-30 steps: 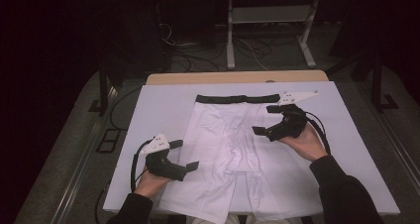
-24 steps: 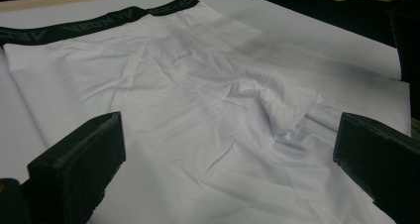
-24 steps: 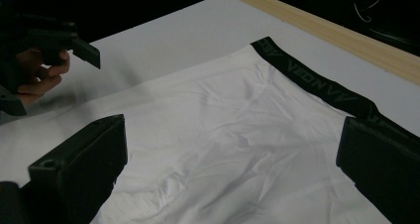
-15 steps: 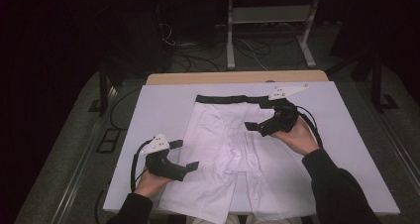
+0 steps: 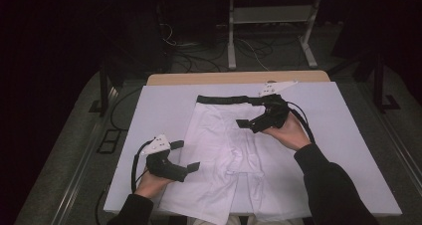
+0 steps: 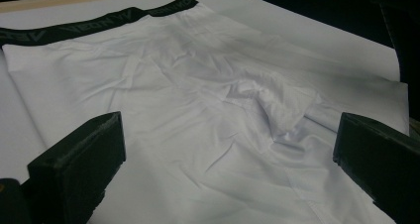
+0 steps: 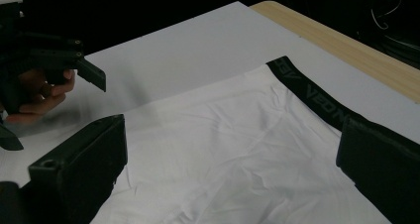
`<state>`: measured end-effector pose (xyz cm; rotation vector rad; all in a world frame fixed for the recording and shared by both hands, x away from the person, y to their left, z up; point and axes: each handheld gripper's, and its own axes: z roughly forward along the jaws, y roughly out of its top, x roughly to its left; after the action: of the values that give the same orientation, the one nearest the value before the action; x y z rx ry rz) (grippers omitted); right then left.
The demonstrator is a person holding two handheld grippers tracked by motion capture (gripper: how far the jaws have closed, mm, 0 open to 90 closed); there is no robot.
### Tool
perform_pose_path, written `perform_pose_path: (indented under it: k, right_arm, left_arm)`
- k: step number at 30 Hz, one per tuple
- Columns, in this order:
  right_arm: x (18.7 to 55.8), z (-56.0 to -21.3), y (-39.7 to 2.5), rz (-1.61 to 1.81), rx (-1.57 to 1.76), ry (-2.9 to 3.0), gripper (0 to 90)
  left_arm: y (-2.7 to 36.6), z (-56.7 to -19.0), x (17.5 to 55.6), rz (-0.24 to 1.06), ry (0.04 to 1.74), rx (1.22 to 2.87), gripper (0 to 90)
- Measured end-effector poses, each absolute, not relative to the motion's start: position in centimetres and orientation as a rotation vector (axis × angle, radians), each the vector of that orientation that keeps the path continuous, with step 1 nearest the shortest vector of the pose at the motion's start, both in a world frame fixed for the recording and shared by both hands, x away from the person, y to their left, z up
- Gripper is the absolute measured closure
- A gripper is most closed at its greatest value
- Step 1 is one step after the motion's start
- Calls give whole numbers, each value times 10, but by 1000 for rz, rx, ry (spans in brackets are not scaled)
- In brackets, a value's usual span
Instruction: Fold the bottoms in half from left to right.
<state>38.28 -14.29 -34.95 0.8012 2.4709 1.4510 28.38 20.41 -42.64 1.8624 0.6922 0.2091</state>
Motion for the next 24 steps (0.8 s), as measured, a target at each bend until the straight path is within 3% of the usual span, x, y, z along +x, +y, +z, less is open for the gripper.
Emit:
perform_pose_path:
  k: [24]
  right_arm:
    - [422, -363, -110, 1403, 853, 2490, 0]
  left_arm:
    - [206, -426, 284, 208, 689, 1856, 0]
